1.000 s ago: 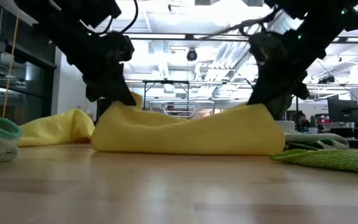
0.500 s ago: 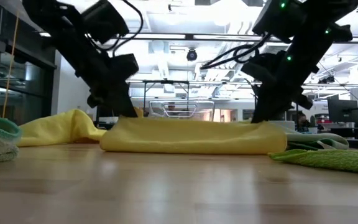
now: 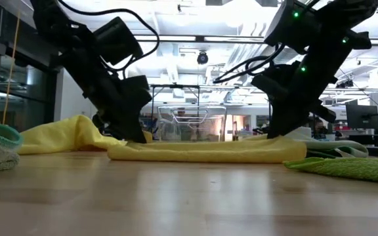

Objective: Fold microfiber towels
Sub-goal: Fold the right yellow towel

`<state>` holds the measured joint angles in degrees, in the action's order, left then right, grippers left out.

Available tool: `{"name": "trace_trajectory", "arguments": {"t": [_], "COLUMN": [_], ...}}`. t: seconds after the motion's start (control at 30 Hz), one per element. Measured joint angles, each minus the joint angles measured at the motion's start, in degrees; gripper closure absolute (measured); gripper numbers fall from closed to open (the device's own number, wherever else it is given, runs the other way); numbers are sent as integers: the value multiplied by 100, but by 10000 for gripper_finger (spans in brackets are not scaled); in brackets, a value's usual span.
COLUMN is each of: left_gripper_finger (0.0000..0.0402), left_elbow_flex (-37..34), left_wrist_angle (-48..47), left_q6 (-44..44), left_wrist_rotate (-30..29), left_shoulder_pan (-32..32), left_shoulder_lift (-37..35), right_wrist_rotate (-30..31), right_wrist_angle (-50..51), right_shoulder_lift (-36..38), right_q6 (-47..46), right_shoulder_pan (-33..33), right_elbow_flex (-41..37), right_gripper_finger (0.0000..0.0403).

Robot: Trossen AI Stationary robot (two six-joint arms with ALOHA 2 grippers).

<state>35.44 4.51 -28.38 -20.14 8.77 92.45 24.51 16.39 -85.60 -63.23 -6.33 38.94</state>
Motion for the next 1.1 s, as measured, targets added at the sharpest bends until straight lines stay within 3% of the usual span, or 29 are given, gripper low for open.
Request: {"name": "trace_trajectory", "arguments": {"t": [0.2, 0.43, 0.67, 0.87, 0.97, 1.1], "left_gripper_finger": [330, 275, 247, 245, 245, 245], "left_elbow_flex": [-2, 0, -2, 7, 4, -2], "left_wrist_angle": [-57, -329, -878, -654, -699, -697], "left_q6": [5, 218, 692, 592, 562, 869], "left_wrist_rotate": [117, 570, 990, 1951, 2206, 2207], "left_shoulder_pan": [114, 301, 531, 561, 396, -106], "left_shoulder_lift": [-94, -439, -1706, -2433, -2379, -1995], "right_wrist_rotate": [-23, -120, -199, -1346, -1875, -2068], "right_wrist_angle": [13, 53, 322, 633, 670, 459], "right_shoulder_lift": [0, 155, 990, 1535, 1527, 1397], "right_q6": [-128, -119, 606, 1165, 1317, 1744], "right_shoulder_pan": [39, 276, 575, 660, 543, 224], "right_elbow_flex": [0, 0, 0, 0, -67, -214], "right_gripper_finger": [384, 261, 159, 144, 144, 143]}}
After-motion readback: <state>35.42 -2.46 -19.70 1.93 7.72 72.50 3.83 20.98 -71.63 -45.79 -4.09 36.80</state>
